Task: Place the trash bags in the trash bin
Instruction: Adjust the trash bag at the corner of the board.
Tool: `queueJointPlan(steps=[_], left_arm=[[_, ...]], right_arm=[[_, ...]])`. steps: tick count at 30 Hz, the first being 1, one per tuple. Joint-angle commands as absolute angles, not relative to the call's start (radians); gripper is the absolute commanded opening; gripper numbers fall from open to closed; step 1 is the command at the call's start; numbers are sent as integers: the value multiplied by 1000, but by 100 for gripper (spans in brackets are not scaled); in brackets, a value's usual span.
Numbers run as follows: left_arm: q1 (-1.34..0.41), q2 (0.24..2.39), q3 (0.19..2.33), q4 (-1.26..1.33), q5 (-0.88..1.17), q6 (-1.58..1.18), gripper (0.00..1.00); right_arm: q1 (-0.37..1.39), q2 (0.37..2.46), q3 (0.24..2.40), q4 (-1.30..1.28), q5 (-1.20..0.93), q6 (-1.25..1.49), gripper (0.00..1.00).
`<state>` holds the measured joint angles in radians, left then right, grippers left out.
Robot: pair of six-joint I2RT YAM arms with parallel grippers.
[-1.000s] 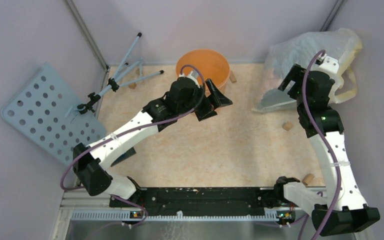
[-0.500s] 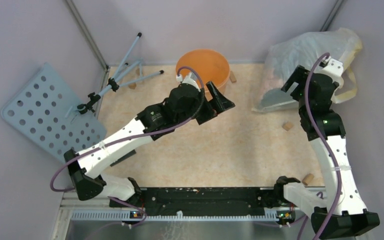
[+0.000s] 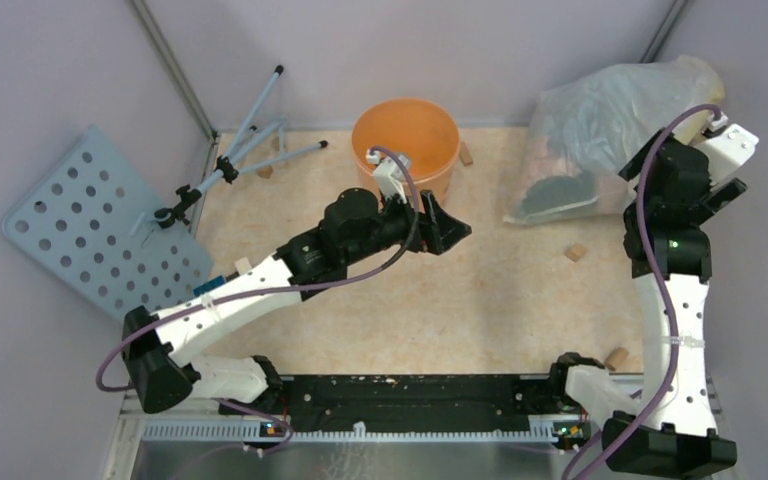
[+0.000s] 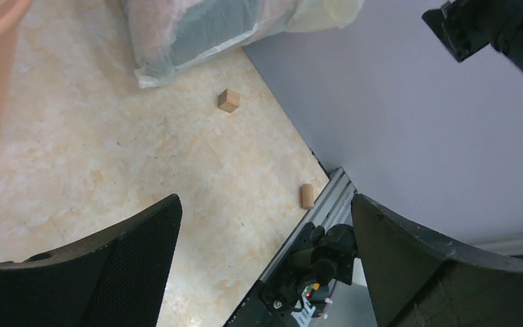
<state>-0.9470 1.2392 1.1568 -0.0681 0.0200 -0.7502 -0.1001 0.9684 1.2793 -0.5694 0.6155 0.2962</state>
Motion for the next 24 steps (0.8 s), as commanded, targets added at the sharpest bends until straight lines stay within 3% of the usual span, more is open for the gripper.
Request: queueJointPlan(steps=[1,4,9,13,14,17,21,24], left_arm=[[-943,1301,1196,86,170,-586,99],[-923,1328,1221,72,246,-554,99],[-867,1335,1194,89,336,-594,99],[-843,1340,1174,113,386,-624,99],[-842,1339,1175,117,390,-624,99],[-840,1330,1179,111,384,-621,99],[-839,1319,1183,83,341,-617,95],[-838,1321,1177,81,340,-625,93]], right_arm=[[-186,981,1284,-515,687,265,97],[-278,1058,1304,-506,548,297,94],[-320,1136,1333,-498,487,283,80],[-322,1200,1351,-472,421,270,81],[-322,1223,1366,-477,411,271,77],[-322,1274,1392,-484,377,277,52],[-321,1286,1388,-486,367,280,4],[-321,1271,1375,-492,382,268,0]])
